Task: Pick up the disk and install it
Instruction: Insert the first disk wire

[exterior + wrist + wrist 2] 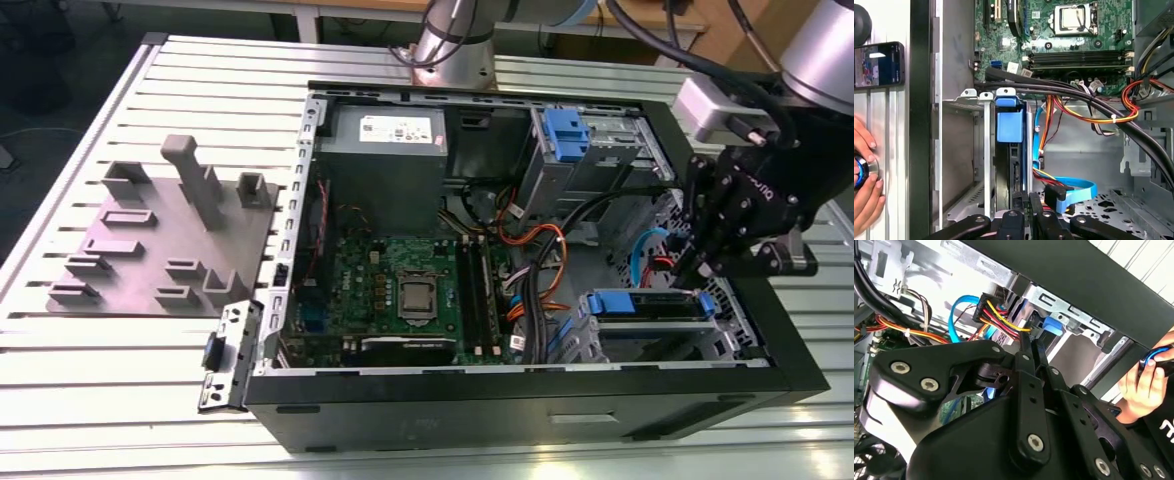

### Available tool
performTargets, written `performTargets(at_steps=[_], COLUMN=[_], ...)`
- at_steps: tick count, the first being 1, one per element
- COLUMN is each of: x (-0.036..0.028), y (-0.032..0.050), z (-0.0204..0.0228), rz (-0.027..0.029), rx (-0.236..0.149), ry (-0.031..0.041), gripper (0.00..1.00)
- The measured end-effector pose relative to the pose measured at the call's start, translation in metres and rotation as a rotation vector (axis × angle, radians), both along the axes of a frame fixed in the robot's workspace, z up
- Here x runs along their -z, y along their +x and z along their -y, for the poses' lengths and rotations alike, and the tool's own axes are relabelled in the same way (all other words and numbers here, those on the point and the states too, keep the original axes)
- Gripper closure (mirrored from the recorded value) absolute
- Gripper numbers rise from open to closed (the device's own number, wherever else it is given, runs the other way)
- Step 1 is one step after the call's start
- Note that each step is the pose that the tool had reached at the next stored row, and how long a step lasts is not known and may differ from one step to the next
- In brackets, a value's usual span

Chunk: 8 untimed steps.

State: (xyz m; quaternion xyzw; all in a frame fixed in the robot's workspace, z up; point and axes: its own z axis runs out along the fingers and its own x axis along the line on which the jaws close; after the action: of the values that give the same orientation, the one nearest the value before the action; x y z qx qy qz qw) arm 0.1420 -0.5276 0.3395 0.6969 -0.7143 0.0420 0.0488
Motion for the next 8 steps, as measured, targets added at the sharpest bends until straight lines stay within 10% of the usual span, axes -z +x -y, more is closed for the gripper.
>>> performTargets(at_steps=[4,8], x=[0.0002,0.0013], y=[-0.0044,-0.0112], z=[0.0017,0.0036], rz=[0.0311,0.0472], rx=[0.000,0.000], ry=[-0.0002,0.0000], gripper=[0.84,0.84])
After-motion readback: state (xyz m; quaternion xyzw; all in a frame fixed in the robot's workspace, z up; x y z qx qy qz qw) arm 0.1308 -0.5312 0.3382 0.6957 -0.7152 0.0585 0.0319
